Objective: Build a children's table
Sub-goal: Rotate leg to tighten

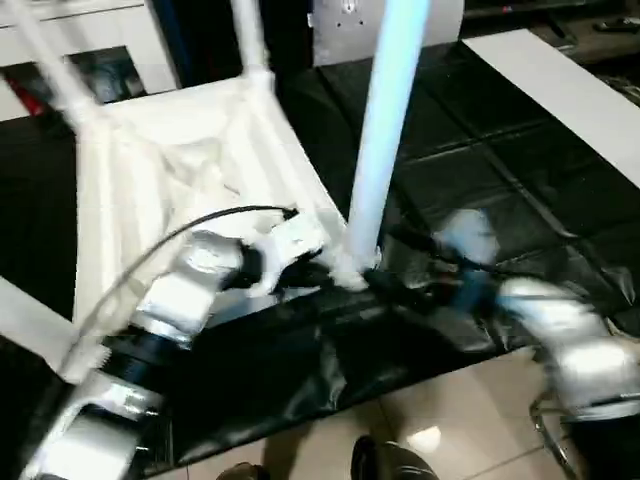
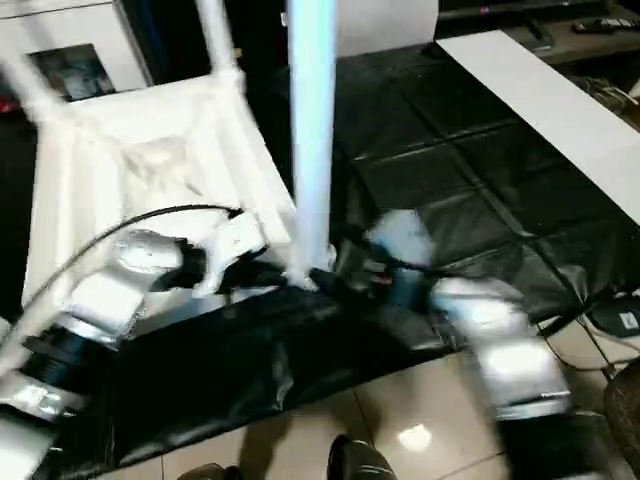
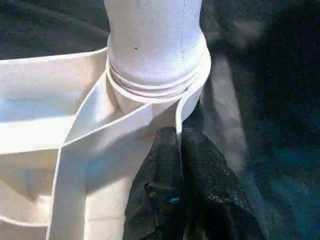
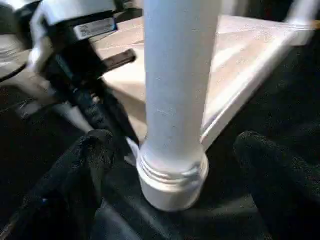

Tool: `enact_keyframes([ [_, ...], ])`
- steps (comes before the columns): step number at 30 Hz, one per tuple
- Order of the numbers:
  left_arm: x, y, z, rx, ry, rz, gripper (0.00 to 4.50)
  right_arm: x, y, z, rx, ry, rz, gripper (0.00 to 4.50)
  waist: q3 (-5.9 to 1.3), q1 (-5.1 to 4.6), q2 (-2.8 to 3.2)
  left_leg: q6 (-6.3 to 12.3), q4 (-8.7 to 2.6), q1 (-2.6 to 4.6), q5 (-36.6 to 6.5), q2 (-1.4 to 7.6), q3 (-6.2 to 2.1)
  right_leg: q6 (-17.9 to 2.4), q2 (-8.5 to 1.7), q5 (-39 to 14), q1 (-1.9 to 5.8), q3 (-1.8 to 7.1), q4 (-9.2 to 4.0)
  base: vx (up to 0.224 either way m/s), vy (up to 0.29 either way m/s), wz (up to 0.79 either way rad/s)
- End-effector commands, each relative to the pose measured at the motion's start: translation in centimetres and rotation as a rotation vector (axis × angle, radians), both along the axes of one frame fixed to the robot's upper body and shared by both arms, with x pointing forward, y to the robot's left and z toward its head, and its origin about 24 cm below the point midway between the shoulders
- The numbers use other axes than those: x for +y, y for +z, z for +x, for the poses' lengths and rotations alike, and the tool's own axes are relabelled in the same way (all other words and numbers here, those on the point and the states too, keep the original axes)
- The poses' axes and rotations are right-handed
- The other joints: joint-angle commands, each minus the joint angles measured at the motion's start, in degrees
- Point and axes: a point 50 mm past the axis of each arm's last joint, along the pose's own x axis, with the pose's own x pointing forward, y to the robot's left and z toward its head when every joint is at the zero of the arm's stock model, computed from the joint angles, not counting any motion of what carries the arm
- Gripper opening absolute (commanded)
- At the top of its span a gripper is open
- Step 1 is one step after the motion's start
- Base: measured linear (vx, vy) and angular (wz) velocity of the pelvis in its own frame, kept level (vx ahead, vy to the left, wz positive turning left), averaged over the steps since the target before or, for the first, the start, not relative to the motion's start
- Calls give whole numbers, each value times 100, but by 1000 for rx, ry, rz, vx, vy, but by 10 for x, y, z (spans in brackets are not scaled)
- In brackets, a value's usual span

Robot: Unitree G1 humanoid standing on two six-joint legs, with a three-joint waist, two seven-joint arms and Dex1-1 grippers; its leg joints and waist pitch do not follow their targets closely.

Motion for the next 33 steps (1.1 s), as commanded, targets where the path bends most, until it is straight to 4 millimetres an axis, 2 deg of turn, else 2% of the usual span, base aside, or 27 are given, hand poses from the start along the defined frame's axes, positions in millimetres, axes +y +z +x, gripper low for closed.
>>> enact_keyframes([
  [1,-7,-12,-10,67,-131,54,0,0,3,-1,12,66,7,420,-339,18,-73,1180,-335,-97,386,278,-94,-473,-470,-1771,530,482,-521,0,0,0],
  [2,-4,-12,-13,71,-191,81,0,-3,4,-1,20,120,-25,420,-343,41,-57,1208,-333,-75,502,294,-103,-526,-457,-1638,506,472,-513,0,0,0],
  [5,-1,-11,-15,81,-279,105,0,-8,5,0,65,190,-51,420,-389,82,-66,1318,-315,-59,859,331,-109,-673,-464,-1111,512,485,-419,0,0,0],
  [6,1,-11,-16,88,-318,120,0,-9,4,2,86,226,-57,420,-405,109,-76,1478,-301,-43,1053,333,-108,-809,-461,-817,501,484,-379,0,0,0],
  [9,0,-9,-17,86,-362,132,0,-8,4,3,101,260,-61,405,-422,150,-73,1571,-284,-41,1262,367,-105,-893,-486,-600,499,489,-332,0,0,0],
  [10,-1,-8,-17,88,-385,138,0,-6,3,3,116,286,-53,405,-440,174,-96,1612,-277,-42,1364,369,-104,-928,-488,-485,508,485,-304,0,0,0],
  [11,-1,-8,-17,88,-388,139,0,-5,3,3,119,291,-51,377,-443,186,-90,1643,-275,-36,1415,370,-106,-950,-485,-447,502,482,-296,0,0,0],
  [12,-2,-8,-17,84,-410,145,0,-3,2,2,129,316,-48,377,-447,216,-94,1694,-265,-35,1487,389,-105,-999,-491,-374,493,480,-277,0,0,0],
  [15,-6,-6,-17,80,-455,151,0,6,-1,1,138,373,-45,348,-451,238,-97,1680,-264,-38,1471,386,-99,-995,-499,-399,501,480,-277,0,0,0],
  [16,-8,-5,-17,78,-468,153,0,8,-2,2,139,387,-45,348,-443,244,-100,1629,-270,-44,1409,385,-95,-977,-506,-498,505,479,-292,0,0,0],
  [17,-9,-5,-16,72,-481,158,0,12,-4,3,137,397,-42,325,-445,251,-99,1606,-268,-47,1374,375,-91,-963,-507,-561,508,477,-306,0,0,0],
  [18,-11,-5,-16,67,-495,163,0,16,-5,4,136,407,-38,325,-449,259,-91,1507,-271,-58,1311,363,-87,-923,-503,-704,515,474,-322,0,0,0],
  [22,-14,-5,-16,66,-504,160,0,21,-8,4,146,427,-39,298,-451,272,-91,1382,-274,-51,1280,387,-94,-885,-505,-722,517,481,-320,0,0,0],
  [23,-14,-5,-16,67,-507,160,0,22,-9,4,152,436,-40,282,-453,273,-93,1378,-275,-52,1286,389,-97,-888,-506,-703,519,483,-315,0,0,0],
  [25,-14,-5,-15,68,-514,164,0,23,-10,4,165,450,-44,282,-457,271,-92,1401,-268,-56,1321,381,-96,-917,-503,-599,520,480,-297,0,0,0],
  [27,-13,-6,-15,68,-519,169,0,24,-11,4,174,459,-46,251,-455,275,-90,1389,-269,-64,1286,368,-89,-905,-508,-631,531,481,-307,0,0,0],
  [33,-9,-7,-13,71,-515,177,0,24,-12,3,196,486,-51,213,-469,279,-113,1351,-264,-70,1287,359,-85,-812,-497,-667,541,476,-313,0,0,0],
])
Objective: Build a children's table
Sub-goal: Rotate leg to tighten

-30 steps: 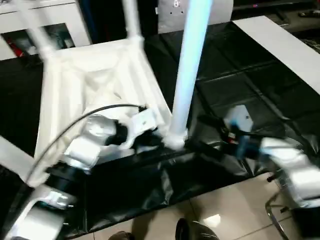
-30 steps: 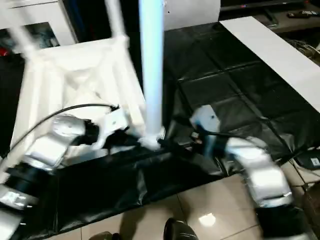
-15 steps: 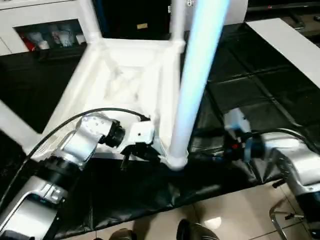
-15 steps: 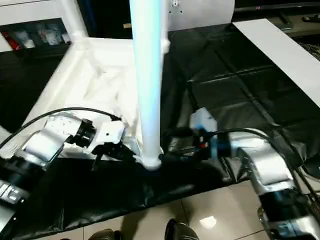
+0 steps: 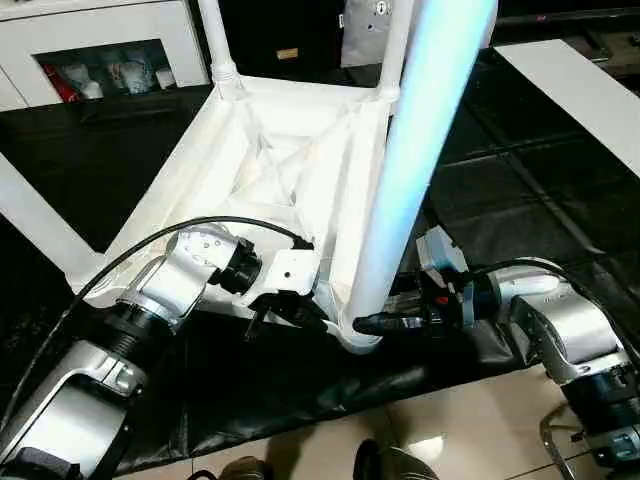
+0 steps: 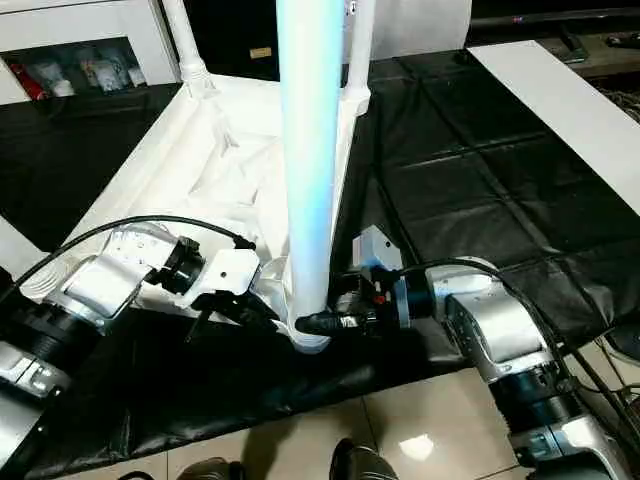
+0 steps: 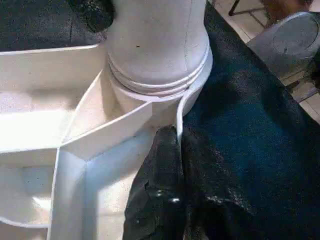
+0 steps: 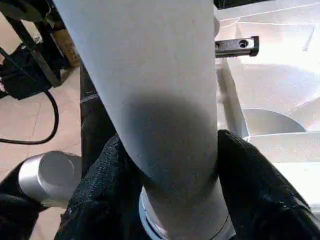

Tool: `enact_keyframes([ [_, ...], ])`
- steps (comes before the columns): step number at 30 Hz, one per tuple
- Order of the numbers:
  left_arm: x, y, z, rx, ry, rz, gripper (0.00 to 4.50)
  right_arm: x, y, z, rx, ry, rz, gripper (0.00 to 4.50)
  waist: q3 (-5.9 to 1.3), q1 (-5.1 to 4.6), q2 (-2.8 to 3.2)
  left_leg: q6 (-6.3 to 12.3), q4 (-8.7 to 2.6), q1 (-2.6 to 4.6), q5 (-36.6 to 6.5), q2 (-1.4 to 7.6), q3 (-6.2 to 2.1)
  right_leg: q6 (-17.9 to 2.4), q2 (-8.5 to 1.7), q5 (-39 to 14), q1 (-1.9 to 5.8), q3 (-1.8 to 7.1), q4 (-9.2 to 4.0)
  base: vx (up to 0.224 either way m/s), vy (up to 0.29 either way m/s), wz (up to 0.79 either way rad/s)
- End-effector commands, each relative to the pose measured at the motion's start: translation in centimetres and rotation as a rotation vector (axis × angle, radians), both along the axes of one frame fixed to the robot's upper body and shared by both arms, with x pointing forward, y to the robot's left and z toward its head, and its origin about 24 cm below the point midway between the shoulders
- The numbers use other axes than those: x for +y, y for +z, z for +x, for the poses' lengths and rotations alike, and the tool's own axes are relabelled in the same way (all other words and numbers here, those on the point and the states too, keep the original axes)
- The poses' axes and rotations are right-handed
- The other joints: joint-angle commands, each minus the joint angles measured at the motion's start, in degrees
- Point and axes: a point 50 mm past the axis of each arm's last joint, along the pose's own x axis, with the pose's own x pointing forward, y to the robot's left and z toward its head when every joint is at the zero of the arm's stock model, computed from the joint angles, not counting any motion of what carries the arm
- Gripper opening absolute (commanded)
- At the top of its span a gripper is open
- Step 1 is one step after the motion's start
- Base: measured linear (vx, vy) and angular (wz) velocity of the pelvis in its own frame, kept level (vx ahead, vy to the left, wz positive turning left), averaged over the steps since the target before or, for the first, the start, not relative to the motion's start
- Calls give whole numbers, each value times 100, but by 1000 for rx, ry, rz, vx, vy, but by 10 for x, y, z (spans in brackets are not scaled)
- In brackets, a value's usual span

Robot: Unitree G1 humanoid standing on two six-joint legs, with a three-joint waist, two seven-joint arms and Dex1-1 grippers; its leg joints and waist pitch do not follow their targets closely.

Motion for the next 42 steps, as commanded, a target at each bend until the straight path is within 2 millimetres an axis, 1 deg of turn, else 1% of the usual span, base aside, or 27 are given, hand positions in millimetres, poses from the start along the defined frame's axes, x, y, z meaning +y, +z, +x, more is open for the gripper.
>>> enact_keyframes([
  [1,-3,-10,-6,40,-64,68,0,1,0,-3,22,45,-9,209,-464,-34,-101,1351,-285,-49,1298,351,-87,-773,-505,-692,528,474,-276,0,0,0],
  [6,-2,-11,-5,52,-18,52,0,3,-2,-6,50,44,4,201,-479,-25,-94,1396,-272,-45,1399,360,-90,-834,-505,-532,525,472,-251,0,0,0],
  [8,-2,-11,-3,58,48,40,0,6,-6,-5,70,-24,13,200,-480,-25,-98,1373,-276,-45,1401,367,-89,-840,-507,-564,530,474,-253,0,0,0],
  [11,-7,-10,-2,88,136,-10,0,12,-12,0,84,-148,6,200,-446,-22,-79,1195,-299,-48,1155,347,-78,-751,-514,-1008,535,464,-339,0,0,0],
  [13,-12,-9,-2,113,205,-53,0,19,-17,7,70,-267,2,200,-370,-74,-72,721,-361,-52,521,272,-41,-445,-482,-2039,551,432,-515,-27,-5,-2],
  [15,-17,-7,-2,124,277,-89,0,26,-19,13,72,-376,18,200,-332,-108,-80,516,-391,-48,196,217,-31,-220,-458,-2619,559,396,-612,-60,-10,-5],
  [16,-17,-7,-2,124,277,-89,0,26,-19,13,72,-376,18,200,-316,-156,-76,379,-405,-40,-27,187,-28,0,-439,-3036,565,363,-687,-64,-2,-7],
  [18,-25,-6,0,128,380,-131,0,37,-19,18,80,-501,54,199,-268,-309,-85,224,-401,-49,-351,141,-44,350,-400,-3500,547,269,-807,-60,3,-8],
  [19,-28,-6,2,128,411,-141,0,40,-19,19,75,-528,57,199,-265,-340,-89,239,-399,-49,-431,125,-50,449,-395,-3588,555,242,-846,0,0,0],
  [20,-31,-5,3,123,450,-149,0,44,-20,20,75,-569,56,199,-264,-431,-58,257,-406,-68,-515,161,-65,526,-412,-3545,591,181,-870,0,0,0],
  [21,-37,-4,4,125,501,-166,0,51,-22,23,79,-646,60,199,-256,-505,0,293,-437,-37,-644,247,-109,503,-441,-3363,597,129,-919,0,0,0],
  [22,-39,-4,4,130,516,-172,0,53,-22,24,83,-674,64,199,-261,-558,-4,291,-444,-59,-671,272,-125,474,-454,-3229,616,115,-908,0,0,0],
  [23,-39,-4,4,131,519,-173,0,53,-22,24,84,-680,64,199,-256,-610,18,282,-463,-27,-786,303,-146,400,-469,-3075,602,100,-917,0,0,0],
  [24,-44,-3,6,133,563,-189,0,58,-23,28,98,-754,73,199,-260,-678,21,289,-468,-5,-844,315,-153,292,-490,-2934,597,105,-903,0,0,0],
  [25,-47,-2,7,133,596,-199,0,61,-23,31,108,-813,84,199,-257,-707,21,283,-470,-17,-834,313,-149,218,-492,-2870,594,115,-886,0,0,0],
  [27,-53,0,11,125,671,-224,0,69,-23,39,137,-927,99,199,-237,-764,42,276,-462,17,-860,279,-132,66,-502,-2899,546,95,-901,0,0,0],
  [28,-55,1,12,122,702,-234,0,72,-23,42,149,-966,101,199,-242,-774,43,264,-461,21,-843,282,-137,53,-507,-2880,555,99,-897,0,0,0],
  [29,-58,3,14,109,752,-254,0,80,-20,46,134,-987,115,234,-250,-781,35,293,-466,-3,-769,288,-144,24,-520,-2762,570,123,-870,0,0,0],
  [31,-61,6,15,87,791,-265,0,87,-14,49,73,-1001,126,255,-259,-808,42,346,-460,-25,-673,299,-149,-81,-534,-2554,575,145,-821,0,0,0],
  [34,-59,6,16,74,794,-263,0,86,-11,49,46,-993,145,287,-318,-796,14,541,-443,-29,-222,329,-146,-308,-539,-1920,562,229,-709,19,-6,3],
  [36,-55,6,15,52,787,-248,0,83,-9,47,10,-974,149,298,-364,-762,36,762,-410,-67,278,339,-168,-543,-544,-1321,580,262,-583,60,-23,8],
  [37,-54,5,15,42,780,-238,0,81,-9,46,-10,-964,143,308,-445,-743,39,993,-356,-96,895,347,-189,-743,-551,-523,617,289,-425,54,-34,3],
  [38,-51,3,15,37,771,-225,0,76,-9,44,-24,-955,142,320,-462,-718,31,1145,-331,-105,1210,338,-193,-819,-545,-108,605,296,-376,54,-34,3],
  [39,-48,2,14,34,758,-215,0,71,-9,42,-47,-942,146,329,-464,-671,25,1449,-292,-124,1659,326,-195,-948,-546,539,601,314,-285,0,0,0],
  [40,-46,0,13,34,750,-204,0,64,-8,40,-68,-932,150,335,-483,-629,5,1694,-268,-115,1836,318,-180,-1018,-542,895,595,320,-234,0,0,0],
  [41,-43,-1,13,30,742,-194,0,60,-8,38,-80,-922,151,342,-464,-585,-13,1819,-268,-131,1791,295,-159,-1026,-540,966,595,319,-231,0,0,0],
  [42,-40,-4,12,27,720,-177,0,51,-7,33,-97,-887,157,364,-442,-548,-16,1838,-275,-136,1697,293,-157,-988,-538,838,601,310,-255,0,0,0],
])
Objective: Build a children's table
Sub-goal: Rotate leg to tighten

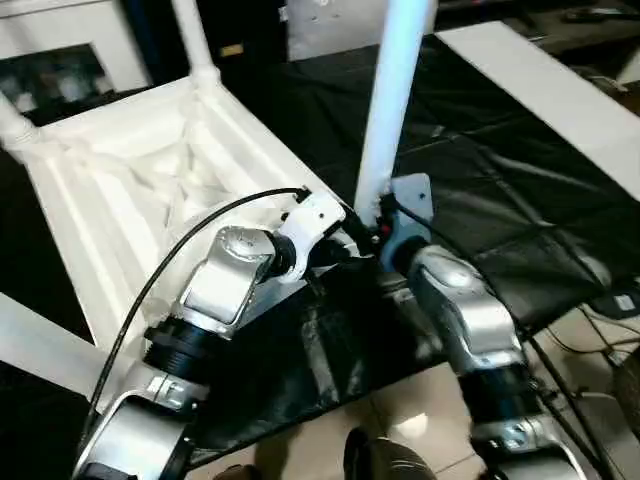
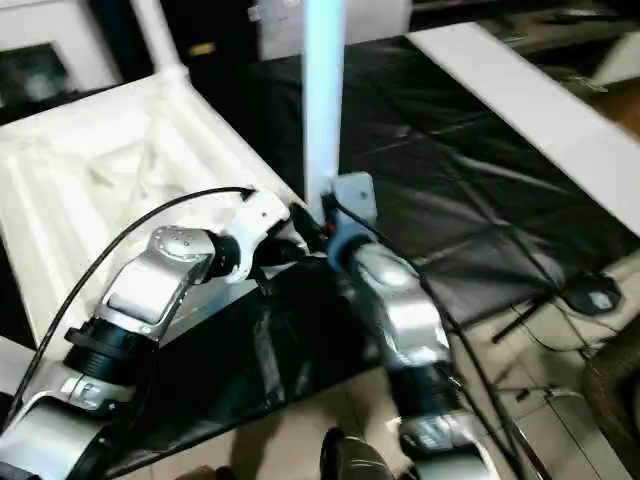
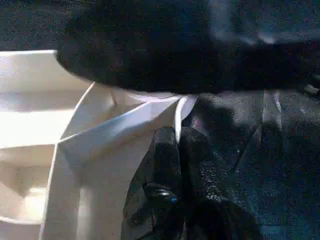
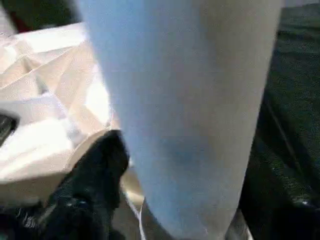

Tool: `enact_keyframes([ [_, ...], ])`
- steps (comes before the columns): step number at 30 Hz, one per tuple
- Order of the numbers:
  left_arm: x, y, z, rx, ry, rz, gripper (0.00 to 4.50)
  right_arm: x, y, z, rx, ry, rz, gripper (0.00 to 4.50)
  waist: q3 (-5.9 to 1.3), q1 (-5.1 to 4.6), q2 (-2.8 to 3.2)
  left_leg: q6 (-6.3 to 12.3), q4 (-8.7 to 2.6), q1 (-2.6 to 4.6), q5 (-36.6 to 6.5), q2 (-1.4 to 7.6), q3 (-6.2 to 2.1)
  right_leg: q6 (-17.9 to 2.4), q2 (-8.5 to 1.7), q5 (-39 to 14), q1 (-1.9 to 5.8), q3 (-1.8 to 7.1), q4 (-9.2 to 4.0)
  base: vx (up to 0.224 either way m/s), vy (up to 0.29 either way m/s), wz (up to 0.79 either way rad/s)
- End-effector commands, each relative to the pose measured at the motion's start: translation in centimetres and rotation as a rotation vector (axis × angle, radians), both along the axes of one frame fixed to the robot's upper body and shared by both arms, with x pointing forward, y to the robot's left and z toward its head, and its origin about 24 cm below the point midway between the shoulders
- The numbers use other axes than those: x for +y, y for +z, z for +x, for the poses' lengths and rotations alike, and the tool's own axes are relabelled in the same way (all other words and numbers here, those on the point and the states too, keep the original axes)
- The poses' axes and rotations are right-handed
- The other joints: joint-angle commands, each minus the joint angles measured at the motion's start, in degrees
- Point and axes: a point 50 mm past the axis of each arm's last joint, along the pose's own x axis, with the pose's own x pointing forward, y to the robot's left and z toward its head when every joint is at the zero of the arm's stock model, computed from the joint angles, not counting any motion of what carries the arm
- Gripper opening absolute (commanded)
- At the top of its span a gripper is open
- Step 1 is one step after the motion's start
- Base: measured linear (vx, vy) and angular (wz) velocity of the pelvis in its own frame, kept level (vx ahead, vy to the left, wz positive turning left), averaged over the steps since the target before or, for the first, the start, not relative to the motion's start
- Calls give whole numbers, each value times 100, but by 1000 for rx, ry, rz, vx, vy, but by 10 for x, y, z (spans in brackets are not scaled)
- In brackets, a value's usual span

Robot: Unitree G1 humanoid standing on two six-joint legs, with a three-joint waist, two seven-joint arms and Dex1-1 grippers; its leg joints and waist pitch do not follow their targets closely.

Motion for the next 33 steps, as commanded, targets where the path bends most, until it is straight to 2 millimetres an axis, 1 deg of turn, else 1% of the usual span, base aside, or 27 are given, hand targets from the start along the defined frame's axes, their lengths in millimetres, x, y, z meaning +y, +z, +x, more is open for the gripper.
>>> enact_keyframes([
  [1,-2,-11,-9,47,-87,15,0,1,-2,-9,-7,96,9,364,-451,65,-18,1882,-228,-76,1382,250,-65,-827,-505,337,613,510,-200,0,0,0],
  [2,0,-11,-9,46,-98,25,0,-3,-2,-12,-10,118,2,373,-445,89,-15,1817,-238,-63,1255,266,-63,-770,-506,90,608,507,-224,0,0,0],
  [3,5,-13,-10,44,-126,46,0,-13,-2,-18,-20,184,-26,373,-396,141,-8,1561,-264,-58,810,254,-51,-499,-482,-767,603,492,-354,0,0,0],
  [4,9,-14,-10,41,-144,64,0,-19,-2,-22,-25,224,-50,380,-386,156,-10,1460,-270,-60,677,248,-46,-402,-467,-1032,608,481,-383,0,0,0],
  [5,12,-15,-10,38,-167,78,0,-25,-2,-25,-28,257,-65,393,-363,206,-9,1267,-287,-40,454,238,-35,-220,-448,-1488,595,477,-456,0,0,0],
  [6,14,-15,-10,35,-181,87,0,-28,-1,-26,-29,274,-73,412,-331,233,38,1055,-310,-8,216,243,-35,-71,-438,-1922,572,460,-534,0,0,0],
  [7,18,-17,-11,40,-204,105,0,-35,1,-30,-36,323,-84,416,-319,237,13,857,-327,2,-36,208,-26,81,-421,-2309,582,436,-595,0,0,0],
  [8,18,-17,-11,40,-204,105,0,-35,1,-30,-36,323,-84,416,-317,238,8,790,-328,-3,-134,186,-14,152,-420,-2438,583,438,-612,0,0,0],
  [9,22,-17,-11,39,-239,125,0,-42,2,-33,-36,364,-98,425,-318,241,19,747,-331,2,-187,172,-12,212,-412,-2519,582,434,-629,0,0,0],
  [10,25,-18,-11,39,-268,143,0,-48,4,-35,-35,398,-112,446,-324,237,16,707,-341,-19,-208,172,-28,285,-395,-2543,590,421,-633,0,0,0],
  [11,26,-18,-11,39,-280,150,0,-50,5,-36,-35,413,-118,446,-323,243,21,719,-342,-16,-221,171,-38,321,-389,-2545,589,411,-647,0,0,0],
  [12,29,-19,-11,40,-315,170,0,-55,5,-38,-32,462,-151,446,-312,237,32,714,-354,17,-261,216,-52,310,-390,-2501,550,406,-656,0,0,0],
  [14,30,-19,-12,40,-322,172,0,-56,5,-39,-31,471,-157,446,-326,232,32,713,-354,12,-292,230,-65,279,-407,-2456,567,413,-637,0,0,0],
  [15,33,-19,-14,40,-400,181,0,-63,6,-42,-14,541,-183,446,-325,237,41,732,-358,9,-272,241,-77,196,-420,-2369,566,406,-632,0,0,0],
  [16,34,-20,-15,47,-419,187,0,-65,6,-42,-10,560,-189,446,-344,244,22,770,-353,19,-262,241,-80,164,-431,-2298,574,422,-622,0,0,0],
  [17,35,-20,-17,45,-463,197,0,-67,7,-43,-7,588,-201,446,-355,261,33,825,-356,6,-133,259,-94,77,-442,-2112,587,431,-589,0,0,0],
  [18,37,-21,-19,49,-515,207,0,-69,8,-43,-6,618,-211,446,-380,271,25,906,-347,-15,53,283,-109,-12,-451,-1821,601,446,-532,0,0,0],
  [20,40,-22,-21,61,-560,227,0,-70,9,-42,-5,646,-216,446,-394,294,29,979,-343,-11,273,314,-122,-158,-462,-1512,593,453,-481,0,0,0],
  [21,43,-23,-24,69,-621,253,0,-70,10,-40,-1,685,-213,446,-414,326,11,1087,-331,-3,525,337,-119,-344,-476,-1181,589,475,-420,0,0,0],
  [22,43,-24,-24,69,-649,266,0,-69,10,-40,6,714,-208,446,-419,345,21,1121,-329,4,574,337,-120,-409,-482,-1109,588,472,-403,0,0,0],
  [23,44,-24,-25,68,-668,273,0,-68,10,-40,11,733,-206,419,-412,355,6,1185,-332,0,636,346,-117,-478,-479,-1030,594,479,-386,0,0,0],
  [24,43,-24,-25,72,-694,274,0,-66,10,-40,17,768,-206,419,-414,381,4,1199,-329,8,680,372,-113,-532,-504,-977,595,492,-367,0,0,0],
  [26,43,-23,-26,72,-729,280,0,-64,9,-41,30,817,-206,419,-412,404,5,1208,-335,15,681,377,-109,-560,-505,-999,598,490,-369,0,0,0],
  [27,42,-23,-26,66,-746,284,0,-63,9,-41,36,835,-204,403,-411,428,11,1195,-334,25,681,387,-102,-589,-509,-1023,588,496,-367,0,0,0],
  [28,41,-22,-25,60,-768,296,0,-61,8,-41,42,862,-206,390,-409,456,-10,1169,-333,21,647,373,-89,-581,-513,-1091,595,498,-382,0,0,0],
  [29,40,-21,-25,54,-791,307,0,-59,7,-42,47,886,-205,380,-410,484,-10,1139,-336,18,640,366,-85,-567,-512,-1143,600,498,-380,0,0,0],
  [33,37,-20,-25,48,-836,315,0,-52,5,-40,56,935,-209,346,-415,502,-13,1030,-337,9,658,379,-91,-530,-523,-1166,608,501,-375,0,0,0],
])
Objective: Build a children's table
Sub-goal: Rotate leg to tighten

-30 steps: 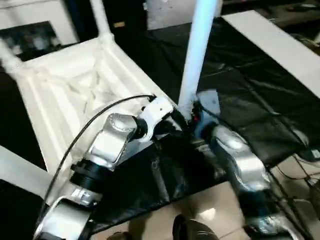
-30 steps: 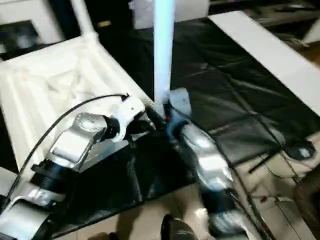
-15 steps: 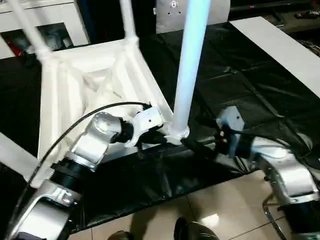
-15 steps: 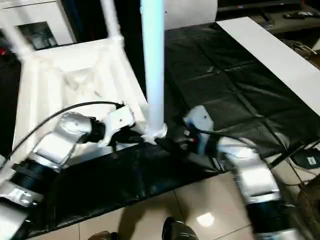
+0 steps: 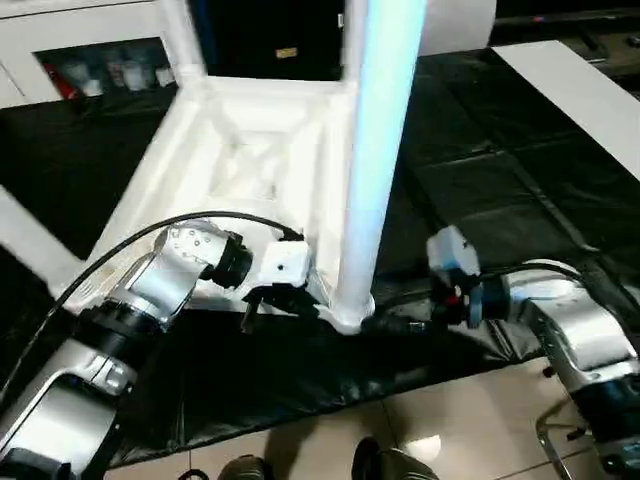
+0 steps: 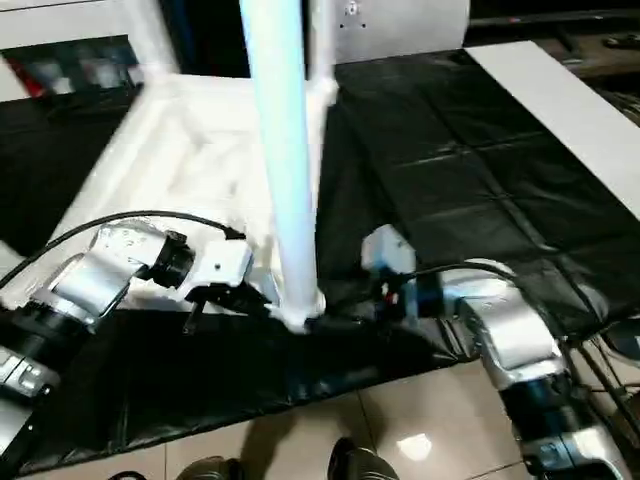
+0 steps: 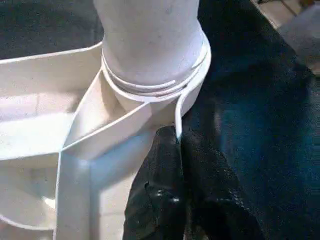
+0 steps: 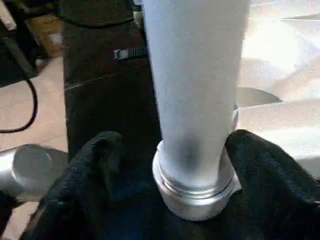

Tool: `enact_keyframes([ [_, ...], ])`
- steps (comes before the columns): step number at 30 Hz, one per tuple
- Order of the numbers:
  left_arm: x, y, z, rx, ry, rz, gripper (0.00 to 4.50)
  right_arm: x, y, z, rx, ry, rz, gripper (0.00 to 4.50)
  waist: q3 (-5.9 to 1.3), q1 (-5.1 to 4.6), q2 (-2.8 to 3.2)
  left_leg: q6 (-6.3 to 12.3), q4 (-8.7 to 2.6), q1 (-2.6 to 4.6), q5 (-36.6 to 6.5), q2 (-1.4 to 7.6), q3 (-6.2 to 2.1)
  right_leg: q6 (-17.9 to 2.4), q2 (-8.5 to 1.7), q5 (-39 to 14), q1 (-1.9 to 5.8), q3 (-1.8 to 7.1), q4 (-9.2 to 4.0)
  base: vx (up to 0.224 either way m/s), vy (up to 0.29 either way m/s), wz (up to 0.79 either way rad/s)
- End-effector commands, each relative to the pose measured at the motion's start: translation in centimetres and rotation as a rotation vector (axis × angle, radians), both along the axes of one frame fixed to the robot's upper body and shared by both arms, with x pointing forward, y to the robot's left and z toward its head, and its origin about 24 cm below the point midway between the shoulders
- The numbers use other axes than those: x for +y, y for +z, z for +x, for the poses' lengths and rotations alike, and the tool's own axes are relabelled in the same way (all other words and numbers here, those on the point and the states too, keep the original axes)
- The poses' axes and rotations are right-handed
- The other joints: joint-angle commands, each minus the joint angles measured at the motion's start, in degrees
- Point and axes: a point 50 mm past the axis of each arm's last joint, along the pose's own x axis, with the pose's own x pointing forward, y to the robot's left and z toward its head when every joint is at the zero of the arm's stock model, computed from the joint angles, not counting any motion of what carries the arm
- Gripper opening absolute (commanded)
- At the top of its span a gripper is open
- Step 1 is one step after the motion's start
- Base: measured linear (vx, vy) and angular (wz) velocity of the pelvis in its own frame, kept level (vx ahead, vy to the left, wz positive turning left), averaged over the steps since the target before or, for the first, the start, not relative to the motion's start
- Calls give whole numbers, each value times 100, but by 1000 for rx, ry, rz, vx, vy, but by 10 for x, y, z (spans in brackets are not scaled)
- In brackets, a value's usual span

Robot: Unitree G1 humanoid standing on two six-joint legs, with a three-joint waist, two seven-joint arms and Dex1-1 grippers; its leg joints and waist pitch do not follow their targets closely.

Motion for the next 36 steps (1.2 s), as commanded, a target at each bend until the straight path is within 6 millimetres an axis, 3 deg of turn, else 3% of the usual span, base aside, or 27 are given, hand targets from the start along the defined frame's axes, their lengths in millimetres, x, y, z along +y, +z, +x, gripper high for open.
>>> enact_keyframes([
  [1,-10,-17,-11,60,-119,91,0,6,-1,1,-5,42,-8,336,-426,-42,-40,1044,-324,-38,617,364,-44,-555,-550,-1194,484,533,-281,0,0,0],
  [8,-13,-16,-9,48,-147,93,0,18,-8,7,6,64,-29,291,-438,-35,-45,1058,-314,-46,747,365,-46,-598,-548,-1021,480,531,-244,0,0,0],
  [9,-13,-16,-9,47,-147,95,0,20,-9,9,10,58,-25,269,-430,-28,-48,1037,-317,-42,689,357,-37,-584,-554,-1103,483,533,-260,0,0,0],
  [19,-8,-18,-7,54,-127,106,0,23,-10,6,60,87,-2,211,-434,-21,-43,1011,-319,-41,703,368,-35,-555,-552,-1103,491,535,-256,0,0,0],
  [25,-8,-17,-6,109,16,29,0,27,-11,1,101,20,57,202,-434,-7,-15,977,-317,-31,777,402,-50,-609,-570,-1001,484,541,-238,0,0,0],
  [27,-13,-17,-7,144,114,-27,0,36,-16,3,79,-114,51,201,-414,-9,-20,913,-331,-35,820,403,-54,-669,-583,-980,481,551,-240,0,0,0],
  [28,-15,-16,-7,155,149,-46,0,39,-19,4,68,-164,39,201,-385,-34,-1,820,-351,-38,598,367,-42,-601,-570,-1301,491,531,-304,0,0,0],
  [29,-17,-16,-8,165,183,-63,0,43,-21,7,73,-227,41,201,-372,-62,-20,737,-363,-41,451,348,-24,-532,-561,-1513,498,528,-339,0,0,0],
  [30,-21,-16,-8,171,242,-88,0,51,-23,11,87,-319,70,201,-273,-120,-17,438,-405,-28,-177,249,3,-192,-532,-2612,494,455,-532,0,0,0],
  [31,-21,-16,-8,171,245,-90,0,51,-23,11,88,-324,72,201,-250,-156,-22,329,-402,-9,-409,208,16,-32,-516,-3006,485,422,-596,-65,-6,-8],
  [32,-24,-15,-7,171,274,-103,0,55,-24,13,93,-367,86,201,-211,-238,-34,213,-381,1,-760,124,14,340,-487,-3631,494,320,-726,-65,-6,-8],
  [33,-26,-14,-6,172,304,-115,0,59,-24,15,99,-408,97,200,-190,-283,-15,186,-373,38,-901,125,16,483,-487,-3835,467,275,-794,-63,7,-9],
  [34,-29,-13,-6,173,344,-130,0,64,-24,17,104,-450,109,200,-164,-406,18,134,-374,64,-1222,155,-25,709,-458,-4056,475,138,-899,-50,21,-11],
  [35,-33,-12,-5,176,381,-147,0,69,-24,20,112,-498,122,200,-171,-469,47,127,-382,58,-1378,206,-57,780,-458,-4024,519,66,-941,-50,21,-11],
  [36,-40,-10,-3,176,453,-176,0,80,-24,26,130,-589,149,200,-167,-646,152,185,-564,-157,-2100,605,-295,822,-504,-3336,778,79,-601,-50,26,-16],
])
